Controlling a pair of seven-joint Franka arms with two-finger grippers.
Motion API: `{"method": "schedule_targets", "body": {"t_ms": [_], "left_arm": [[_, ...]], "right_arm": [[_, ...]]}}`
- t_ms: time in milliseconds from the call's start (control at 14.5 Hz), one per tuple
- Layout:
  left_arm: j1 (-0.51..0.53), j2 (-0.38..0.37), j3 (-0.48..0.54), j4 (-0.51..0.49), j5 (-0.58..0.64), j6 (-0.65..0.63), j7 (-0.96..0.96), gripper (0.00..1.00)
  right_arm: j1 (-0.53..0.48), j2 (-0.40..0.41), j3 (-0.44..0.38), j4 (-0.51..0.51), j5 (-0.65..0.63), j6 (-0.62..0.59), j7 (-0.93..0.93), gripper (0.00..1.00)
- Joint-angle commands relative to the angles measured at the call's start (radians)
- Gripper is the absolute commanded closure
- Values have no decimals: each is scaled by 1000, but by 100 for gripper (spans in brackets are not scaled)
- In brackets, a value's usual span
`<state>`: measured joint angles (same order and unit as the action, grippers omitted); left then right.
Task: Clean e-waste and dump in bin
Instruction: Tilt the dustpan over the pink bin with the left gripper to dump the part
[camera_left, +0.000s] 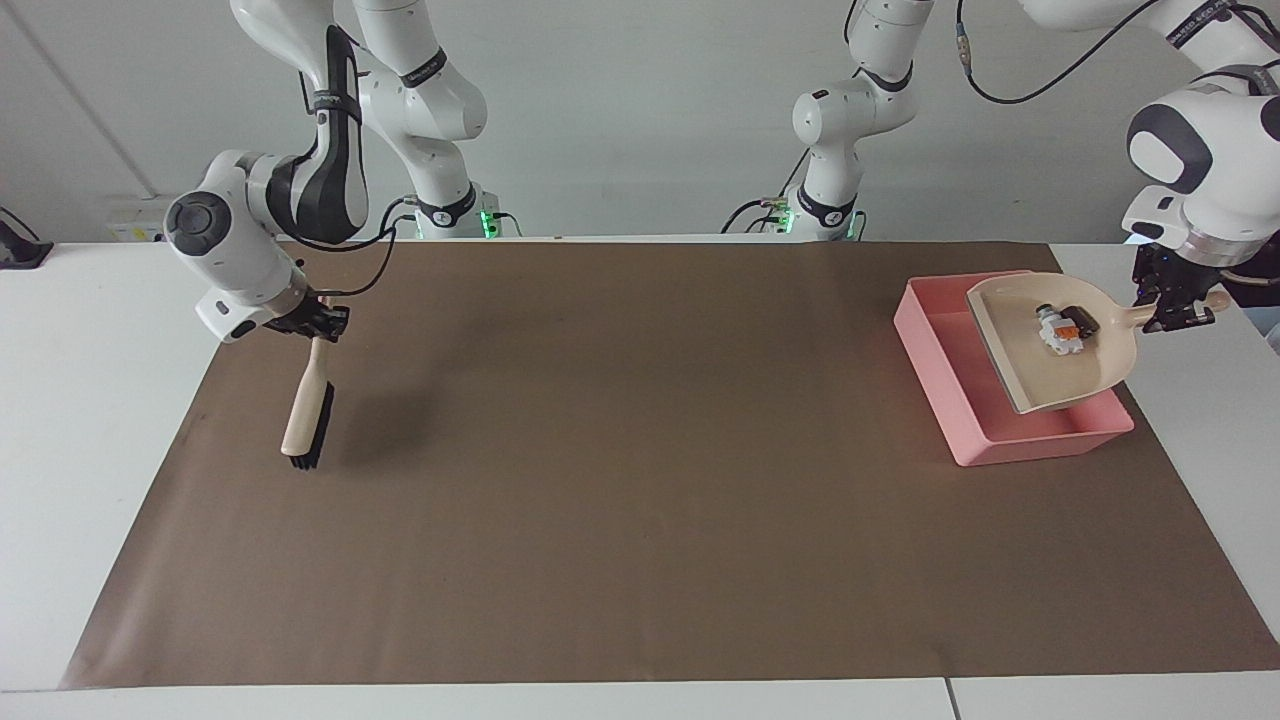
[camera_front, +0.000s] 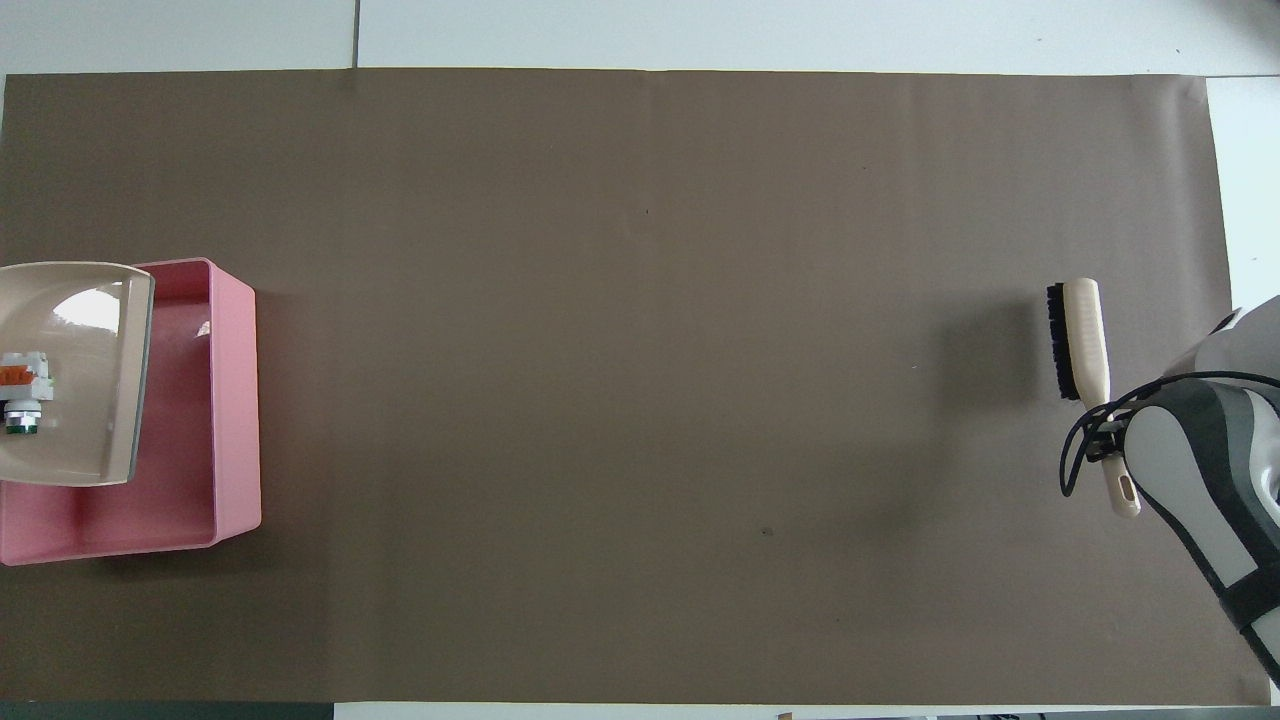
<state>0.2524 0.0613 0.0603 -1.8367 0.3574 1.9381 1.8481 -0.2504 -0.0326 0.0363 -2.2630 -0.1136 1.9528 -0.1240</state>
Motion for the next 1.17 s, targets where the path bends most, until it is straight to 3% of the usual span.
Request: {"method": "schedule_targets", "body": {"t_ms": [0, 206, 551, 895, 1101], "left_arm": [[-15, 0, -5, -32, 92, 25, -68, 100], [-86, -17, -7, -116, 268, 50, -196, 100], [-162, -63, -8, -231, 431, 44, -464, 100], [-199, -66, -11, -231, 523, -10, -546, 100], [-257, -75, -16, -185, 589, -118, -549, 100]], "right_arm": [[-18, -41, 19, -42, 40, 20, -11, 100], [-44, -52, 19, -73, 45, 41, -83, 100], [-47, -66, 17, -112, 77, 80, -112, 100], [-75, -70, 17, -135, 80, 112, -178, 95], [-69, -70, 17, -132, 80, 112, -163, 87]]}}
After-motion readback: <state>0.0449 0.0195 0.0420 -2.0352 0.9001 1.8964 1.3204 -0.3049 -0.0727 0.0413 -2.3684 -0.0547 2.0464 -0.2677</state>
